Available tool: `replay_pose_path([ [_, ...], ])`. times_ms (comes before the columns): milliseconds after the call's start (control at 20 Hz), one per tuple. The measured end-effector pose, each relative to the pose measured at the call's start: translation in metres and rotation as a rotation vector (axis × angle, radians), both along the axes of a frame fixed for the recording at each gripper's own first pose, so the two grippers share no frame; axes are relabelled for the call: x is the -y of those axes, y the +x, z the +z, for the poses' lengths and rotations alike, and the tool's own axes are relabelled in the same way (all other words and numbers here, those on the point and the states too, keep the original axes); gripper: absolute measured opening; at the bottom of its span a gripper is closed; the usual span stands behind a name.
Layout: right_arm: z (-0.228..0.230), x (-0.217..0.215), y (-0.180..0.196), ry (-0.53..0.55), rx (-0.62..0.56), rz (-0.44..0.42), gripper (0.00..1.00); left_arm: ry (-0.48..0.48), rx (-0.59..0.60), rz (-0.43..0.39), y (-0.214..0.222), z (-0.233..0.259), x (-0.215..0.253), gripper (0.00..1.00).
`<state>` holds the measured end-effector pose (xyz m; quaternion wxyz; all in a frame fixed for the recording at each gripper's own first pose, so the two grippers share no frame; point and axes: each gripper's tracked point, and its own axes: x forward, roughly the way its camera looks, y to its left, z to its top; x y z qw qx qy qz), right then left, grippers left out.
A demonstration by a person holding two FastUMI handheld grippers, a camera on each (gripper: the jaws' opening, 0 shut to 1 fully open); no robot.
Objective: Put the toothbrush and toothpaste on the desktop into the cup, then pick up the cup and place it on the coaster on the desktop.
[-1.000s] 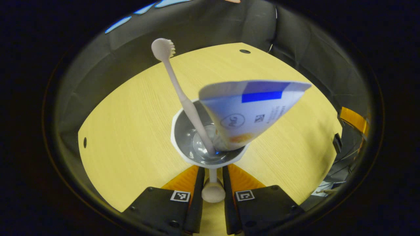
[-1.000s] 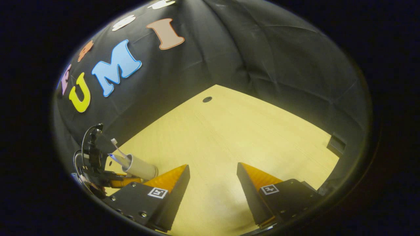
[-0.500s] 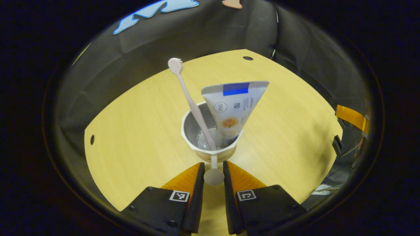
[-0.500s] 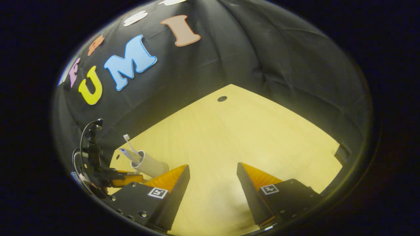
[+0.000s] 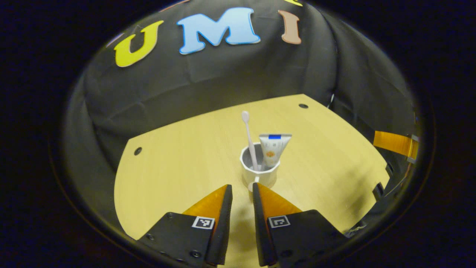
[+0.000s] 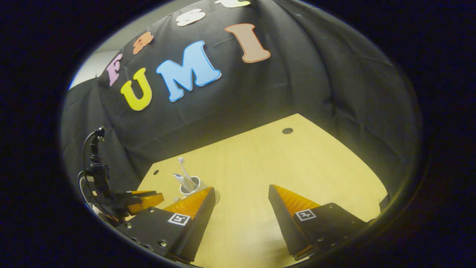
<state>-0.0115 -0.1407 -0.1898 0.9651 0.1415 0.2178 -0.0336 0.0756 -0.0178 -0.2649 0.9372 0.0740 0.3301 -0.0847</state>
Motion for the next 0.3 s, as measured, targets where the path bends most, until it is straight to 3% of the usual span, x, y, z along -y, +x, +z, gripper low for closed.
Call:
replay_pose_path([
  [250, 0.077, -0.025, 0.011, -0.129, 0.161, 0.118, 0.87, -0.031, 0.327, 0.143, -0.022, 0.126, -0.011, 0.44],
  [300, 0.091, -0.03, 0.011, -0.148, 0.194, 0.134, 0.87, -0.034, 0.384, 0.173, -0.03, 0.148, -0.013, 0.31],
])
